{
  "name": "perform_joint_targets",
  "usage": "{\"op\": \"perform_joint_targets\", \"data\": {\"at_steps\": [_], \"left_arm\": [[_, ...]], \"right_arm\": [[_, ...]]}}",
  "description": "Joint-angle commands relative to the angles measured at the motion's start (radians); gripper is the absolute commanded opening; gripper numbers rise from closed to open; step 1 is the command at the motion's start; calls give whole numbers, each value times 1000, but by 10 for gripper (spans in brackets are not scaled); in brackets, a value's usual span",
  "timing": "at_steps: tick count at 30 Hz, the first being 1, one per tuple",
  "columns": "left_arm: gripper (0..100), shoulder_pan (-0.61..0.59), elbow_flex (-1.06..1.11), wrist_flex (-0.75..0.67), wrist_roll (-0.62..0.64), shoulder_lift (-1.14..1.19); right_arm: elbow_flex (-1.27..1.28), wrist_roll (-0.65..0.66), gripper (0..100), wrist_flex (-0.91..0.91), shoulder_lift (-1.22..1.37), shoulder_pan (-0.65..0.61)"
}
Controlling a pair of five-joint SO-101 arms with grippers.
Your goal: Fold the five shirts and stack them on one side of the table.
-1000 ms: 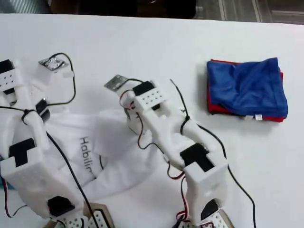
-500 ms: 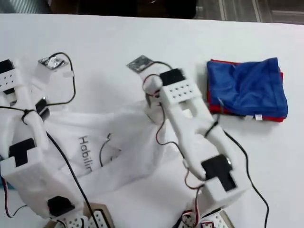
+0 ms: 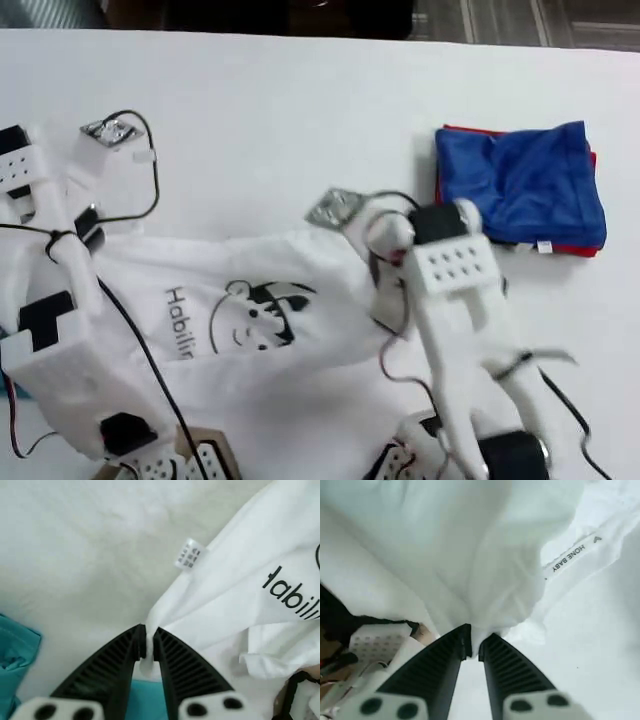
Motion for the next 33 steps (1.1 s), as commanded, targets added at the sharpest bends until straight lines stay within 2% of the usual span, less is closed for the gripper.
{"op": "perform_joint_targets", "data": {"at_steps": [1, 6, 14, 16, 21, 26, 27, 30, 33], "left_arm": [[26, -6, -4, -9, -3, -55], [26, -8, -4, -9, -3, -55], [26, -8, -4, -9, -3, -55], [26, -8, -4, -11, -3, -55], [26, -8, -4, -11, -3, -55], [26, -8, -2, -11, -3, -55], [26, -8, -2, -11, -3, -55], [26, -8, -2, -9, -3, -54], [26, -8, -2, -2, -2, -54]], "right_arm": [[44, 161, 20, 24, -173, 73], [41, 321, 21, 24, -366, 154], [-5, 207, 24, 25, -661, 163], [14, 207, 60, 27, -707, 168], [83, 144, 247, 25, -748, 242], [29, 115, 276, 2, -739, 282], [25, 68, 276, -45, -736, 282], [35, -187, 276, -257, -662, 278], [35, -347, 276, -426, -420, 213]]}}
